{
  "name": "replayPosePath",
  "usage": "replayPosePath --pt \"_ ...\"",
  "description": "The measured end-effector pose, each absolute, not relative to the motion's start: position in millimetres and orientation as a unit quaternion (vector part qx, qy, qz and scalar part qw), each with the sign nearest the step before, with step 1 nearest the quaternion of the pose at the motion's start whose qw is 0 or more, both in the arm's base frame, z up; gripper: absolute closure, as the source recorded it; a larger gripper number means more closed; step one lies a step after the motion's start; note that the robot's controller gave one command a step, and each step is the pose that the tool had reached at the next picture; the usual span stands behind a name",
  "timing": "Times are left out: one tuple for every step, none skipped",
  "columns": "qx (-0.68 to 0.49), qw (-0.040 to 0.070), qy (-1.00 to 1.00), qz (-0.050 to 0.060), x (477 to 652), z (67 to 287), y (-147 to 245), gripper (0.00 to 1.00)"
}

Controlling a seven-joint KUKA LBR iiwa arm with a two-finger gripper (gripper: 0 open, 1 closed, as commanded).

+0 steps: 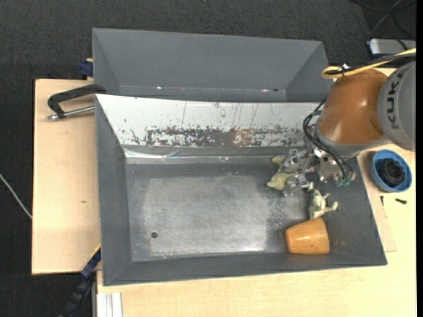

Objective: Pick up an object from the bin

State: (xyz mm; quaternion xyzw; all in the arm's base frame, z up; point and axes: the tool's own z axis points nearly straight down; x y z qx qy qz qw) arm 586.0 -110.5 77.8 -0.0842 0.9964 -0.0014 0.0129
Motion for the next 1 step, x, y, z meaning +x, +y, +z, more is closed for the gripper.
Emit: replayPosePath --pt "-0.215 0.007 0.977 -0.003 563.6 248.4 -130.4 1.0"
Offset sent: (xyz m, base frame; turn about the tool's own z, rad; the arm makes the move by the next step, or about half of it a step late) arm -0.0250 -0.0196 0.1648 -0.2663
